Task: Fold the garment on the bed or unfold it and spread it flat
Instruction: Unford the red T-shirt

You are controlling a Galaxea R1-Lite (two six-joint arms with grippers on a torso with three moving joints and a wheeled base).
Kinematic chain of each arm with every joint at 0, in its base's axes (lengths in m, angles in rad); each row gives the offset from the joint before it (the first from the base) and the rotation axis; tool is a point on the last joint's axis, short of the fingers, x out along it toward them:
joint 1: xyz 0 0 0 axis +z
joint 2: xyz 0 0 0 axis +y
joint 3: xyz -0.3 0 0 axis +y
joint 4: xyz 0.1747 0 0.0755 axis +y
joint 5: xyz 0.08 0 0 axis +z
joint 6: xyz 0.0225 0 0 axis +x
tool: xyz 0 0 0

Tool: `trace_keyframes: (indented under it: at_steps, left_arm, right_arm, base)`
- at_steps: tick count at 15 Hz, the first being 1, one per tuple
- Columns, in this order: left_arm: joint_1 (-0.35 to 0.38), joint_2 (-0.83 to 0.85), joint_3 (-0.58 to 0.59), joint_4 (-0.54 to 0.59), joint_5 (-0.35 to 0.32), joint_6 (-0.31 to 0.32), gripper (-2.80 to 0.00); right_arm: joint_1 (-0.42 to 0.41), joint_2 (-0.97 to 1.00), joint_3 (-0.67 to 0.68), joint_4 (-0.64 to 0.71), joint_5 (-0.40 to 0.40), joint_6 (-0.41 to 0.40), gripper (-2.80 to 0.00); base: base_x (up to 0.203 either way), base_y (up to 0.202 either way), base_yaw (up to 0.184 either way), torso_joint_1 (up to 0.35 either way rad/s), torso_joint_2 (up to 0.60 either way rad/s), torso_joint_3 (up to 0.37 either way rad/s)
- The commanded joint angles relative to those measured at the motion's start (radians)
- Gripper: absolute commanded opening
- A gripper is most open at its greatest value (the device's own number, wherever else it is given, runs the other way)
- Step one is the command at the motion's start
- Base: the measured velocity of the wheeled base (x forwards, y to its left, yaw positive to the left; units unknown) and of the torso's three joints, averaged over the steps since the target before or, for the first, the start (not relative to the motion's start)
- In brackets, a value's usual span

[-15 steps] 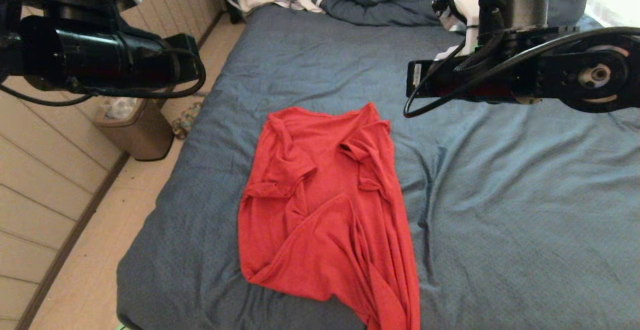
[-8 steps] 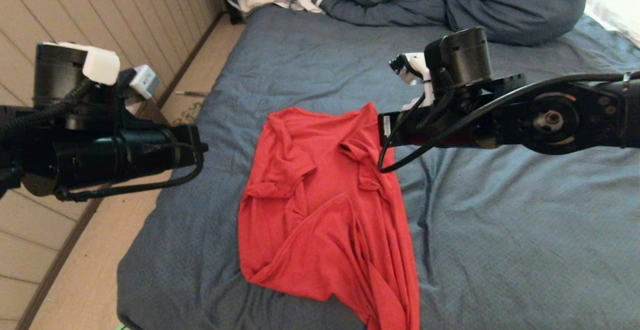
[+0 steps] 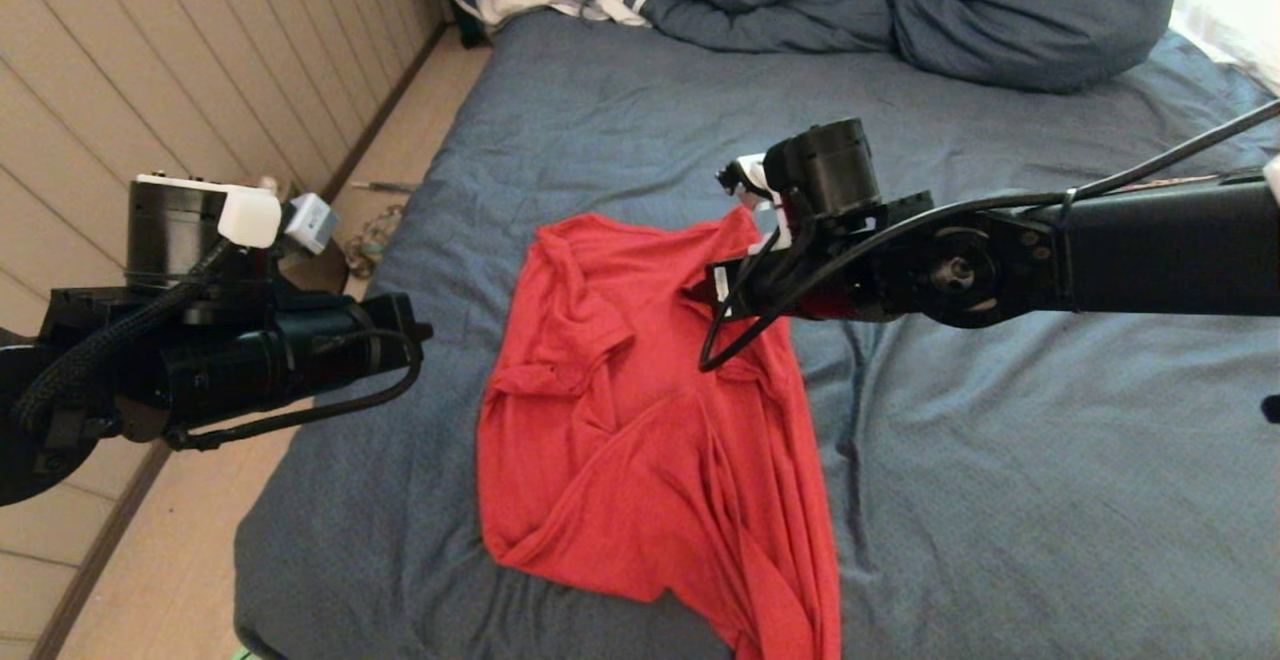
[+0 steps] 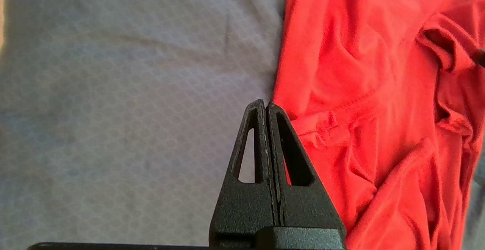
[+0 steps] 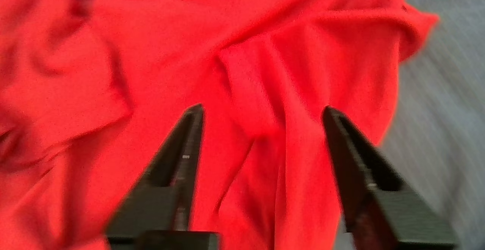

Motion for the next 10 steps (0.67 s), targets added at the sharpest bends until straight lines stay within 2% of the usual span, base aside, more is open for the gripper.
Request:
trace_keyframes:
  at_steps: [1, 4, 7, 8, 9, 10]
  left_arm:
    - [0.001, 0.010, 0.002, -0.003, 0.001, -0.004, -2.80]
    - [0.001, 0.012, 0.006, -0.003, 0.000, -0.004, -2.80]
    - [0.001, 0.027, 0.006, -0.005, 0.000, -0.004, -2.80]
    - [0.001, 0.032, 0.006, -0.005, 0.000, -0.004, -2.80]
    - [0.001, 0.033, 0.011, -0.005, 0.000, -0.004, -2.80]
    - [0.001, 0.033, 0.011, -0.005, 0.000, -0.004, -2.80]
  right_arm:
    - [0.004, 0.066, -0.041, 0.002, -0.007, -0.009, 0.00]
    - [0.003, 0.106, -0.067, -0.004, -0.050, -0.064, 0.00]
    - [0.003, 0.134, -0.103, -0.004, -0.075, -0.085, 0.00]
    - [0.003, 0.143, -0.113, -0.004, -0.079, -0.093, -1.13]
    - [0.001, 0.152, -0.118, -0.004, -0.100, -0.099, -2.80]
    - [0.000, 0.156, -0.121, -0.004, -0.110, -0.102, -2.80]
  base:
    - [0.000, 0.000, 0.000, 0.000, 0.00, 0.000]
    - [0.000, 0.000, 0.000, 0.000, 0.00, 0.000]
    - [0.000, 0.000, 0.000, 0.000, 0.00, 0.000]
    - [0.000, 0.000, 0.000, 0.000, 0.00, 0.000]
    - [0.000, 0.000, 0.000, 0.000, 0.00, 0.000]
    - [0.000, 0.000, 0.000, 0.000, 0.00, 0.000]
